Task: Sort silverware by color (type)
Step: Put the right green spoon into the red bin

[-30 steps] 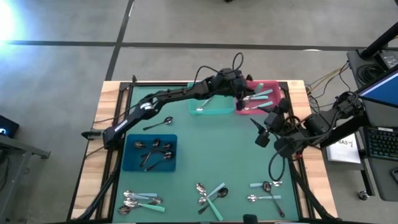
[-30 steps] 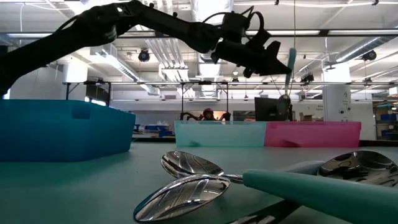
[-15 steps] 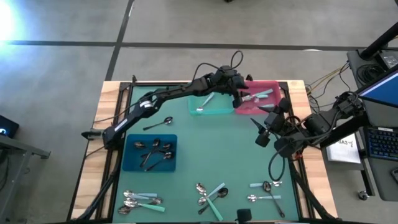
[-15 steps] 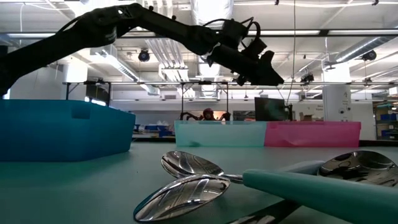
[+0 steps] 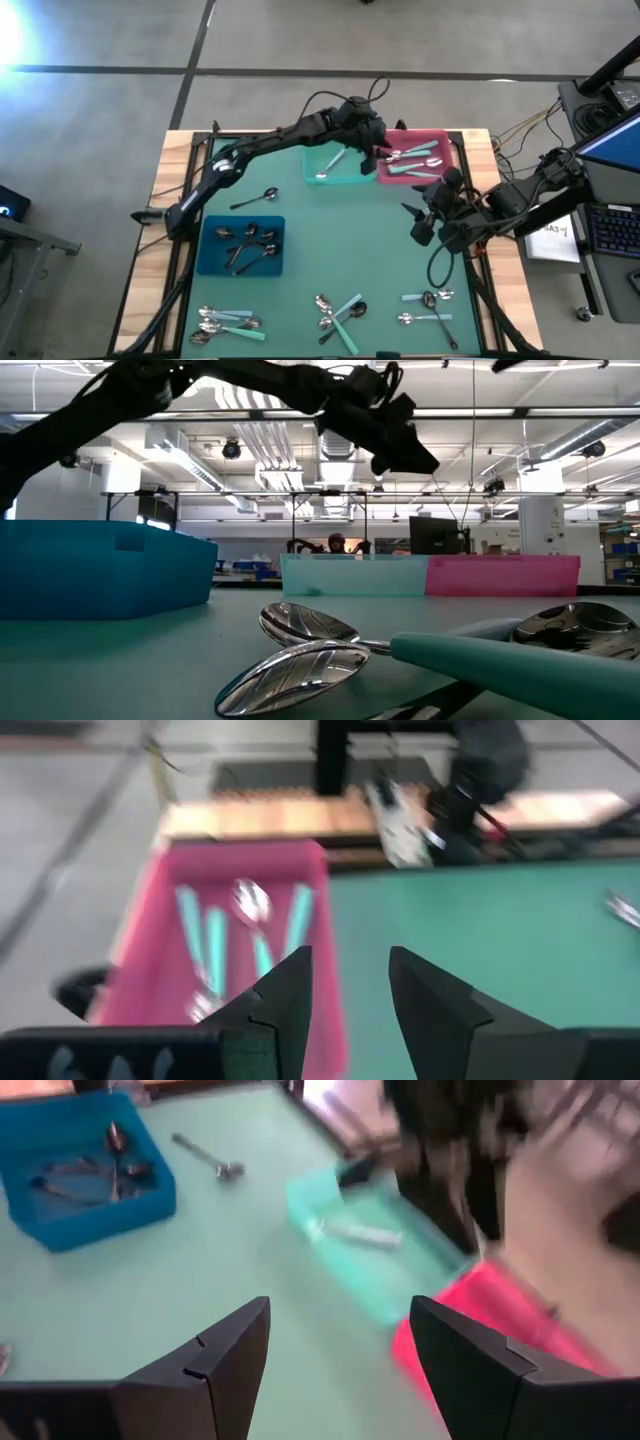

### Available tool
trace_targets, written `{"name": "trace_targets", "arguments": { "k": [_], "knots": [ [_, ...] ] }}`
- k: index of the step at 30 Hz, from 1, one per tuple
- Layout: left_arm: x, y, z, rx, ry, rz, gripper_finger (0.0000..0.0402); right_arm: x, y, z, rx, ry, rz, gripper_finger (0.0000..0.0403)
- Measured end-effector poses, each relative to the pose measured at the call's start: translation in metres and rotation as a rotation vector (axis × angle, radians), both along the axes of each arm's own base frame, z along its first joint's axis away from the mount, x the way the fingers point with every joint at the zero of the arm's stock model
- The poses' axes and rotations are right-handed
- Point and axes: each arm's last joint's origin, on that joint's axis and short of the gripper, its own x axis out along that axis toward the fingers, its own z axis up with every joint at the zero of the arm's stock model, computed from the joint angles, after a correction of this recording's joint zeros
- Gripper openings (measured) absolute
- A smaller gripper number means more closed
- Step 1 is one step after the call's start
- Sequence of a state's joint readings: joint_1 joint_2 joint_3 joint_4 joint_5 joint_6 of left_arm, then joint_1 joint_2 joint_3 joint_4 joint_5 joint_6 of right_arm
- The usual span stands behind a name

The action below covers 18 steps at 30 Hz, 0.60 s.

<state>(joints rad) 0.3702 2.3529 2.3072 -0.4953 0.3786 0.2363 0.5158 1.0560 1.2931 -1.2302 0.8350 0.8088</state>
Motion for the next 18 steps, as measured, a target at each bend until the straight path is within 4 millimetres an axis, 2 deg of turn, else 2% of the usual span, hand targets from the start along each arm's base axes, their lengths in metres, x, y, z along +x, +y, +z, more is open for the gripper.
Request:
{"name": "trace_targets", "arguments": {
  "k": [4,11,14,18],
  "knots": [
    [-0.017,-0.011,0.004,-0.09,0.113,-0.101,0.0118,0.005,0.003,-0.017,0.058,0.063,-0.054,0.0233],
    [-0.054,-0.038,0.005,-0.177,0.27,-0.131,0.0118,0.019,0.016,-0.058,0.21,0.249,-0.089,0.0233],
    [-0.079,-0.059,0.005,-0.164,0.308,-0.087,0.0118,0.023,0.022,-0.077,0.294,0.359,-0.112,0.0233],
    [-0.119,-0.09,0.007,-0.128,0.255,0.001,0.0118,0.028,0.031,-0.099,0.44,0.498,-0.101,0.0233]
  ]
}}
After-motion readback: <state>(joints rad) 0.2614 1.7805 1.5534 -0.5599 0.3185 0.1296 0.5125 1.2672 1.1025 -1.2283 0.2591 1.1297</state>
